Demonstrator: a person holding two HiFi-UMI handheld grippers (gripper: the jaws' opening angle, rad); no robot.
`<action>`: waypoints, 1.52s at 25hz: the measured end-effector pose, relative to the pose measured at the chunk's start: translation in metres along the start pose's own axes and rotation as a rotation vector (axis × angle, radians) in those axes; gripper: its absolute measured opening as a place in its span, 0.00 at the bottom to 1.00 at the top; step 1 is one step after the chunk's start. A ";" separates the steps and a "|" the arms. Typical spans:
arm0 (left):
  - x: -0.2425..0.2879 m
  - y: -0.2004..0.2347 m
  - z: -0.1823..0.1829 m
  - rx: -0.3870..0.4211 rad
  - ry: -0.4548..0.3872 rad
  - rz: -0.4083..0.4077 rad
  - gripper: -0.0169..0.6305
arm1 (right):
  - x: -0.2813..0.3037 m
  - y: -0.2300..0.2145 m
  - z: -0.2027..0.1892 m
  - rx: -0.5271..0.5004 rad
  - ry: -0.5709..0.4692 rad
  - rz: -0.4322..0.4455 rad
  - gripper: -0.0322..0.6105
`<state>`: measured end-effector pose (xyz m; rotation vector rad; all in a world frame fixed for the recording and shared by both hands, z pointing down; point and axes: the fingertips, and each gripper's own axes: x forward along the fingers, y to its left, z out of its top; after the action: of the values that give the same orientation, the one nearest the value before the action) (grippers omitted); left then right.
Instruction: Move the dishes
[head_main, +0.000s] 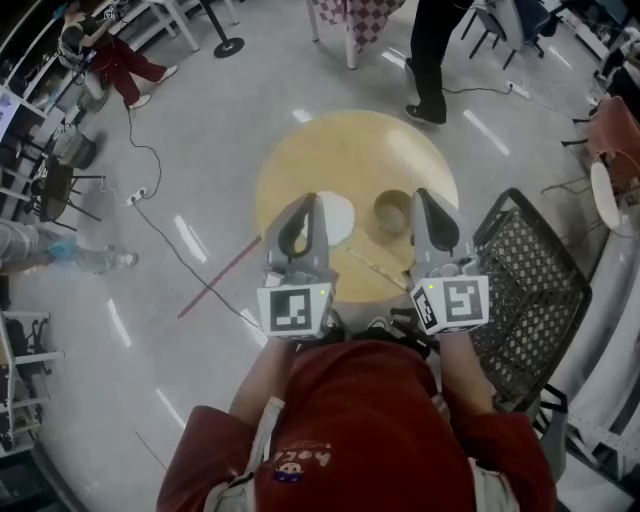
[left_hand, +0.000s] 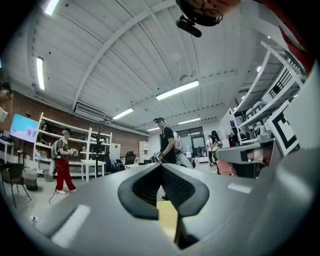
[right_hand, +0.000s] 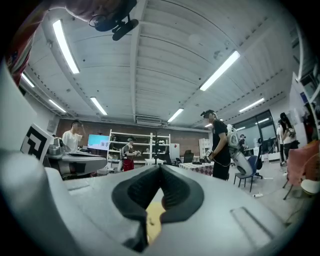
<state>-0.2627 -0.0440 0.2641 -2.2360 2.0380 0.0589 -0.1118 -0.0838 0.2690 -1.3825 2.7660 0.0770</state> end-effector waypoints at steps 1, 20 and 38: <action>0.000 -0.001 -0.001 0.000 0.005 0.002 0.04 | 0.000 -0.001 -0.001 0.003 0.002 0.002 0.05; -0.028 -0.018 -0.048 -0.021 0.168 0.139 0.04 | -0.014 -0.010 -0.045 0.064 0.074 0.090 0.05; -0.018 0.022 -0.131 -0.030 0.336 0.055 0.04 | 0.038 0.045 -0.113 0.057 0.273 0.099 0.05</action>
<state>-0.2926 -0.0425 0.3944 -2.3393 2.2721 -0.3038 -0.1730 -0.0948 0.3801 -1.3325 3.0277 -0.2004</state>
